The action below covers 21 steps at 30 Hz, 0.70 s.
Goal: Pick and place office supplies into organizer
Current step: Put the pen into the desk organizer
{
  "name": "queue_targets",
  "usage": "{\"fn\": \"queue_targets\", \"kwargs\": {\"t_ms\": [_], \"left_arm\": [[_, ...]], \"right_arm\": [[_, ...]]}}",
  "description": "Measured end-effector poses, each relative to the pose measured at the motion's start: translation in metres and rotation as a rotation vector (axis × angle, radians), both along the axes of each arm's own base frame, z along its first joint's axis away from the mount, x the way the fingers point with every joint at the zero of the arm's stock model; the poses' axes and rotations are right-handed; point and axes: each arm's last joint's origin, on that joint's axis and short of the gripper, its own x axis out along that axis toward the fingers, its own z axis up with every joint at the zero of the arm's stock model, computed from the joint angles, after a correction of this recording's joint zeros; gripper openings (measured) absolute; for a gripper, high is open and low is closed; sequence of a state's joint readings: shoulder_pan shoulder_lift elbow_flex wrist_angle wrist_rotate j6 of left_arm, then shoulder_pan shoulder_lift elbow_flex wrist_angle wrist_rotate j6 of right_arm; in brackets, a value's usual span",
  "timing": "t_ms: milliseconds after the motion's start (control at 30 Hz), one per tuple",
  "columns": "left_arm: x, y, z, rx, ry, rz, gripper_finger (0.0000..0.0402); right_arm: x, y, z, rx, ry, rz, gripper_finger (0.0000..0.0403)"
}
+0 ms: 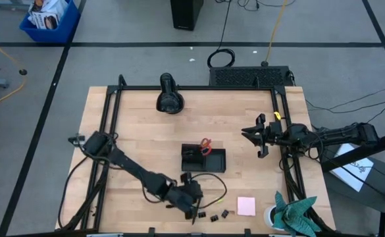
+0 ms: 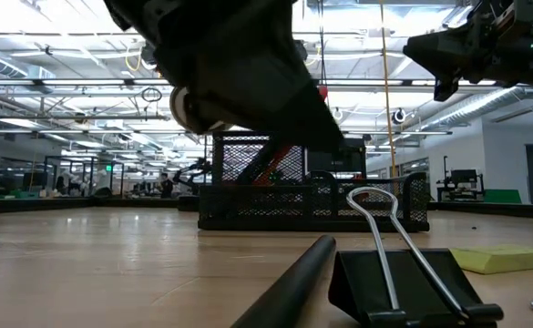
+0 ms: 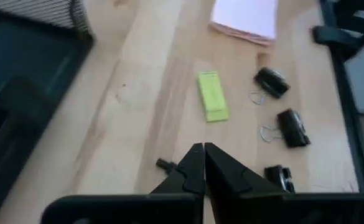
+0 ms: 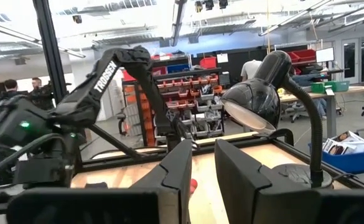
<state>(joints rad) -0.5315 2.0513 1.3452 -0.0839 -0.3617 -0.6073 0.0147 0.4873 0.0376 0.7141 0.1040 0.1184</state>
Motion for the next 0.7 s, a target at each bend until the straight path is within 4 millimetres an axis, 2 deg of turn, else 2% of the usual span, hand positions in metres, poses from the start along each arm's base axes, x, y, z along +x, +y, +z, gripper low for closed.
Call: {"fn": "queue_targets", "kwargs": {"t_ms": [100,200,333,500,700], "left_arm": [[0.010,-0.012,0.004,-0.028,0.016,0.030,0.0013],[0.020,-0.024,0.005,-0.052,0.043,-0.011,0.0004],[0.023,-0.037,-0.001,-0.039,0.084,-0.031,0.0008],[0.017,-0.035,-0.026,0.010,0.175,0.076,0.0003],[0.019,-0.035,-0.040,-0.003,0.201,0.096,0.0008]], "right_arm": [[0.000,0.000,0.001,0.001,-0.007,0.001,0.0064],[0.000,0.000,0.001,0.009,-0.012,0.003,0.0064],[0.000,0.000,0.001,0.022,-0.015,0.006,0.0064],[0.000,0.000,0.001,0.020,-0.014,0.006,0.0064],[0.000,0.000,0.000,0.019,-0.006,0.006,0.0064]]}}
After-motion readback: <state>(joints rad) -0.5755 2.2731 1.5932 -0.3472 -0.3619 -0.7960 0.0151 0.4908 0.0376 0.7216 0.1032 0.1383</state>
